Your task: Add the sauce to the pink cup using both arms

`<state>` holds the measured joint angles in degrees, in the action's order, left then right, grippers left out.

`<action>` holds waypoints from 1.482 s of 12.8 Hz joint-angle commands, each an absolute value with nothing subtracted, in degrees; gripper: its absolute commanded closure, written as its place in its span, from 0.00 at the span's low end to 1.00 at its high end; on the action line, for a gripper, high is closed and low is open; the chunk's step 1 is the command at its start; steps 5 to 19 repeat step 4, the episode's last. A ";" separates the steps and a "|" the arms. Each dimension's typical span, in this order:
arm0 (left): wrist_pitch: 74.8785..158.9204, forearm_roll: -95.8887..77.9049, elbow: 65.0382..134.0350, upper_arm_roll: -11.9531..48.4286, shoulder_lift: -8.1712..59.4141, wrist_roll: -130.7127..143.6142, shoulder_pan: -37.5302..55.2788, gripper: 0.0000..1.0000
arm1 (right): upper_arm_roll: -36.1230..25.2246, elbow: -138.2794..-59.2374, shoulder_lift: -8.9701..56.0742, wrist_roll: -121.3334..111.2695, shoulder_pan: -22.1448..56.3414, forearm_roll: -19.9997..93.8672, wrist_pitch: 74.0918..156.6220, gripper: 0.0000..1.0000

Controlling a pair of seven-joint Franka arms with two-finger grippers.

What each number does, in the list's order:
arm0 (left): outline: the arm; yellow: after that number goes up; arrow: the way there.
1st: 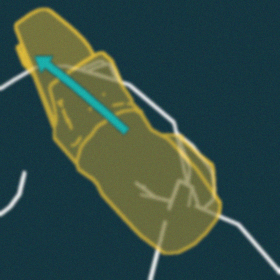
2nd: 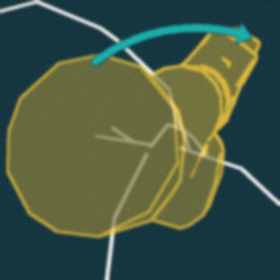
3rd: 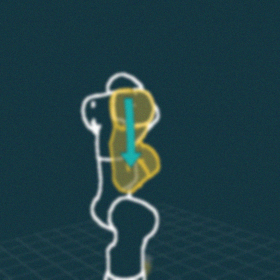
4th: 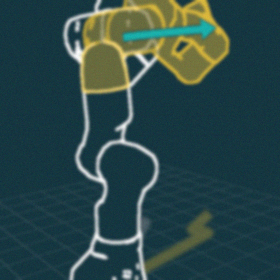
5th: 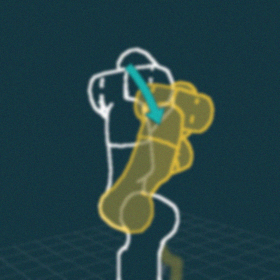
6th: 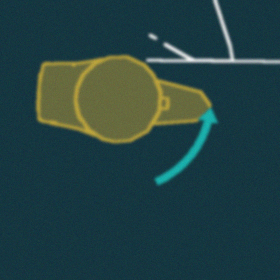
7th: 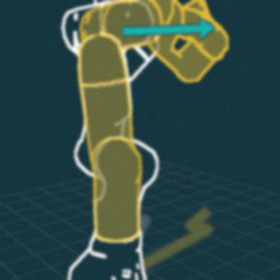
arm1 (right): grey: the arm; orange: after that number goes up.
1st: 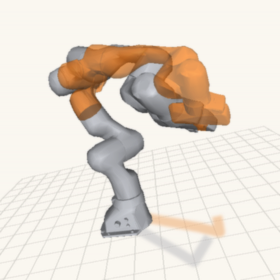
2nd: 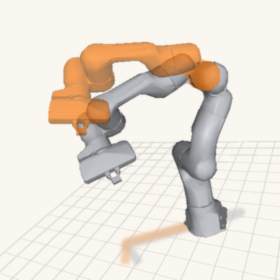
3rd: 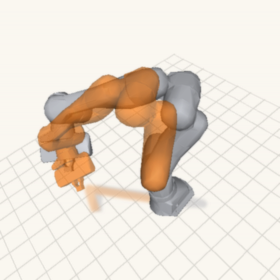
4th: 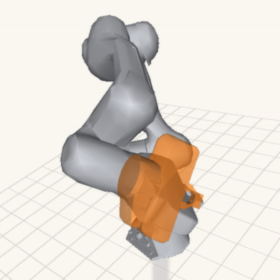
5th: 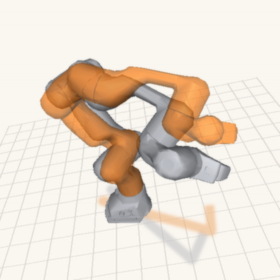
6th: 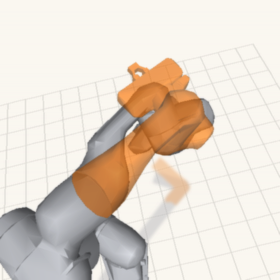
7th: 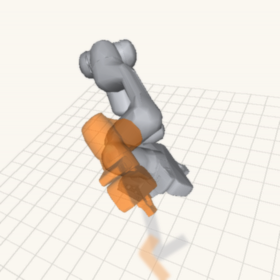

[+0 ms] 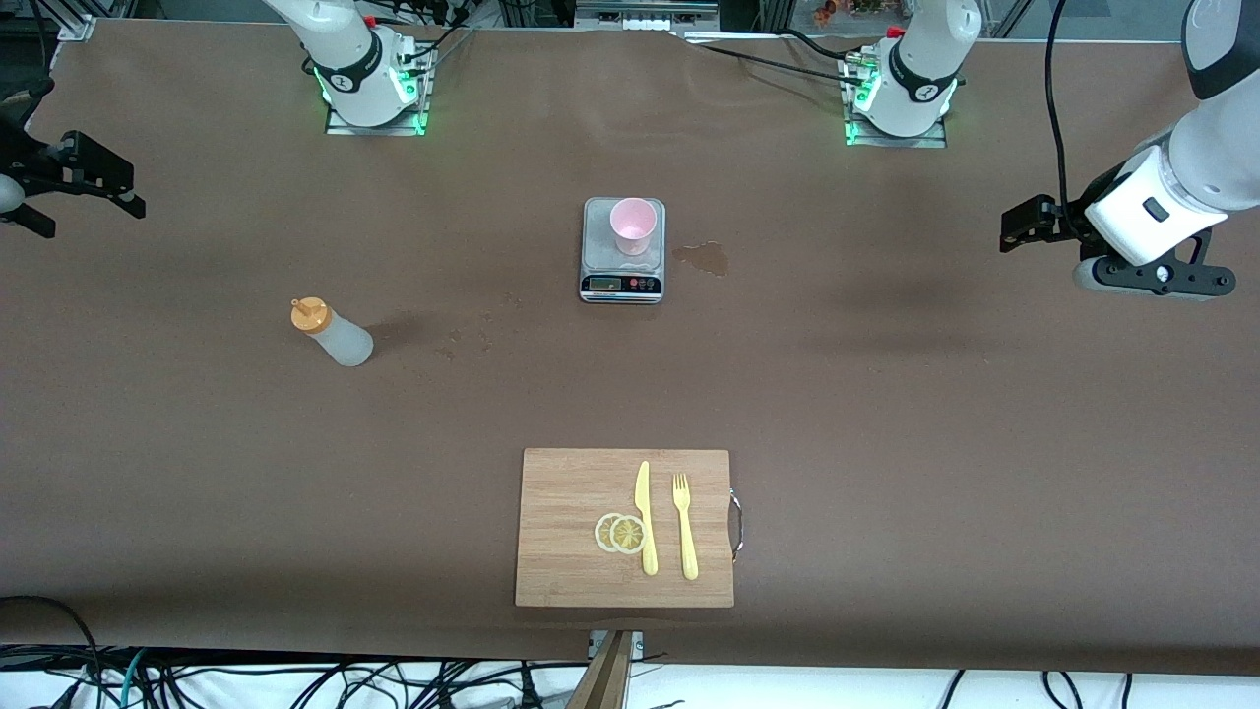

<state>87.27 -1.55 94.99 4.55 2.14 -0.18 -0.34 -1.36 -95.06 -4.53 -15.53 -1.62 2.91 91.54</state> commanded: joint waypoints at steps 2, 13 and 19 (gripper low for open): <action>86.84 -1.50 95.80 4.48 0.97 -1.14 -0.26 0.00 | -1.14 -93.87 -5.54 -13.97 -1.84 4.48 89.30 0.00; 86.84 -1.23 95.71 4.40 0.97 -1.23 -0.26 0.00 | -1.14 -93.78 -5.54 -14.06 -1.76 4.48 89.04 0.00; 86.84 -1.23 95.71 4.40 0.97 -1.23 -0.26 0.00 | -1.14 -93.78 -5.54 -14.06 -1.76 4.48 89.04 0.00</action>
